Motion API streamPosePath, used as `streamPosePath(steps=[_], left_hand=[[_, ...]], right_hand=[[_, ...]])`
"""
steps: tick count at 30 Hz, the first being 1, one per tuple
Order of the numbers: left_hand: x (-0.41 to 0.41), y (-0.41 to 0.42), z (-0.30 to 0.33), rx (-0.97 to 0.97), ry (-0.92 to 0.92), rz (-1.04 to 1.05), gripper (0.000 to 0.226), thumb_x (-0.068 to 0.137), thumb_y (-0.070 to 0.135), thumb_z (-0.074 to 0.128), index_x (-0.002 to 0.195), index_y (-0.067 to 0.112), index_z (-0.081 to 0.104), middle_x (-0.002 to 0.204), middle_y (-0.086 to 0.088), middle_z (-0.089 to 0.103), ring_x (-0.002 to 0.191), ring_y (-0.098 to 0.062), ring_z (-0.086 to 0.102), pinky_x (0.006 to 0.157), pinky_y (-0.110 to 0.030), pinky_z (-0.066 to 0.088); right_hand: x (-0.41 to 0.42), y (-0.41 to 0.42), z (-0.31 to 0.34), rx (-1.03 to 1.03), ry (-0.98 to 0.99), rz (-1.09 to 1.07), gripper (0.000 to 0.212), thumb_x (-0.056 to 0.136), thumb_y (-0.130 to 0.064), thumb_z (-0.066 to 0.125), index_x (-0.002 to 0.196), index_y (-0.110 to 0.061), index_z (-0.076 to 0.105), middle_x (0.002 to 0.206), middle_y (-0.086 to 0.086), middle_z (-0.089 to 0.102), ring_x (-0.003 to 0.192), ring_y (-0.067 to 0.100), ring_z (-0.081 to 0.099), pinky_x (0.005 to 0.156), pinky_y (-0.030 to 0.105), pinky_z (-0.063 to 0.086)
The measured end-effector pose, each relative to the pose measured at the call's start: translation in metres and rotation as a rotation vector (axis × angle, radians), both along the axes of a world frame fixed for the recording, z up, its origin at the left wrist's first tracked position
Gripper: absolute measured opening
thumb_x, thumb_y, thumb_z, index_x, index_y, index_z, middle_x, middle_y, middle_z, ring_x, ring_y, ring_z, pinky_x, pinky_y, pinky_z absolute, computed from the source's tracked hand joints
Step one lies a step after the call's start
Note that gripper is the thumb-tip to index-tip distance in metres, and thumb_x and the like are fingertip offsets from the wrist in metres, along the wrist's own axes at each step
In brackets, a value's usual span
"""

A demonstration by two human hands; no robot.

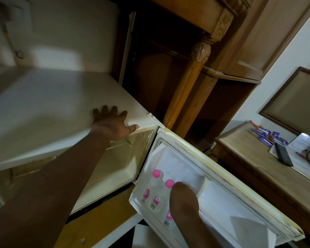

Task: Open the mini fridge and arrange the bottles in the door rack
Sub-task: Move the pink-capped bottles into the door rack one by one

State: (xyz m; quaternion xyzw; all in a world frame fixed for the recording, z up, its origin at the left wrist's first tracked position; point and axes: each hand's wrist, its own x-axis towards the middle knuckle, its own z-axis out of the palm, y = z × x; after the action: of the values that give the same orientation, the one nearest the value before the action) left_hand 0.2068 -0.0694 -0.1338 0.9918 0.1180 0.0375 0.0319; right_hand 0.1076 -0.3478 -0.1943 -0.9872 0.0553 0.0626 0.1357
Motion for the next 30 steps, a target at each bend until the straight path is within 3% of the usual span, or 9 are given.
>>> streamPosePath(steps=[2,5,14,20,22,24,27,28,30], left_hand=[[0.000,0.000,0.000,0.000,-0.001,-0.001,0.094,0.082,0.089,0.018,0.160,0.036,0.018,0.169,-0.006,0.011,0.152,-0.039,0.007,0.119,-0.060,0.006],[0.001,0.000,0.000,0.014,-0.007,0.001,0.094,0.082,0.089,0.017,0.160,0.036,0.019,0.169,-0.007,0.013,0.151,-0.039,0.009,0.118,-0.061,0.008],[0.002,0.003,-0.004,0.017,-0.015,0.005,0.096,0.080,0.091,0.015,0.159,0.036,0.019,0.169,-0.007,0.014,0.151,-0.039,0.010,0.117,-0.062,0.009],[0.003,0.003,-0.004,0.008,-0.009,0.007,0.098,0.078,0.092,0.014,0.159,0.037,0.019,0.169,-0.006,0.014,0.151,-0.039,0.010,0.117,-0.062,0.009],[0.002,0.003,-0.003,0.011,-0.013,0.007,0.098,0.078,0.092,0.013,0.159,0.037,0.019,0.169,-0.006,0.015,0.151,-0.039,0.011,0.117,-0.061,0.010],[0.001,0.002,-0.002,0.009,-0.011,0.003,0.098,0.078,0.092,0.014,0.159,0.037,0.020,0.168,-0.006,0.015,0.151,-0.038,0.011,0.117,-0.061,0.011],[0.000,0.003,-0.005,0.002,-0.018,-0.001,0.098,0.077,0.092,0.012,0.159,0.038,0.019,0.168,-0.005,0.015,0.151,-0.038,0.011,0.117,-0.060,0.011],[0.000,0.004,-0.005,0.007,-0.023,-0.003,0.099,0.076,0.092,0.010,0.159,0.038,0.019,0.168,-0.005,0.016,0.151,-0.038,0.012,0.117,-0.060,0.012],[0.000,0.006,-0.006,0.010,-0.035,-0.008,0.101,0.074,0.093,0.007,0.158,0.039,0.021,0.166,-0.004,0.020,0.149,-0.038,0.015,0.116,-0.059,0.015]], right_hand=[[0.002,0.002,-0.010,0.048,0.023,-0.102,0.027,0.091,-0.031,0.066,0.114,-0.016,0.065,0.112,0.004,0.069,0.094,0.015,0.066,0.092,0.029,0.053],[-0.005,0.001,-0.018,0.059,0.067,-0.087,0.023,0.094,-0.027,0.056,0.110,-0.014,0.065,0.112,0.007,0.070,0.103,0.024,0.066,0.096,0.037,0.054],[0.001,-0.006,-0.035,0.009,0.097,-0.104,0.023,0.093,-0.029,0.061,0.113,-0.016,0.064,0.112,0.003,0.069,0.102,0.020,0.067,0.092,0.033,0.055],[-0.007,-0.015,-0.023,-0.186,0.082,0.079,0.044,0.102,-0.022,0.041,0.143,-0.005,0.041,0.142,0.016,0.053,0.124,0.031,0.058,0.105,0.040,0.048],[-0.008,-0.015,-0.010,-0.202,0.006,0.118,0.052,0.099,-0.024,0.054,0.146,-0.011,0.037,0.146,0.009,0.051,0.124,0.024,0.059,0.107,0.035,0.046],[-0.012,-0.015,0.011,-0.189,-0.160,0.192,0.044,0.098,-0.031,0.056,0.140,-0.017,0.049,0.137,0.002,0.061,0.114,0.017,0.066,0.102,0.033,0.050],[-0.002,-0.027,0.044,-0.090,-0.586,0.246,0.032,0.096,-0.035,0.055,0.120,-0.016,0.067,0.108,0.005,0.076,0.086,0.021,0.075,0.080,0.040,0.062],[0.005,-0.033,0.055,-0.078,-0.689,0.242,0.035,0.096,-0.037,0.053,0.118,-0.016,0.068,0.105,0.007,0.076,0.086,0.025,0.074,0.077,0.042,0.061],[0.025,-0.050,0.074,-0.155,-0.659,0.216,0.047,0.097,-0.047,0.045,0.130,-0.017,0.059,0.124,0.010,0.069,0.109,0.032,0.066,0.088,0.048,0.055]])
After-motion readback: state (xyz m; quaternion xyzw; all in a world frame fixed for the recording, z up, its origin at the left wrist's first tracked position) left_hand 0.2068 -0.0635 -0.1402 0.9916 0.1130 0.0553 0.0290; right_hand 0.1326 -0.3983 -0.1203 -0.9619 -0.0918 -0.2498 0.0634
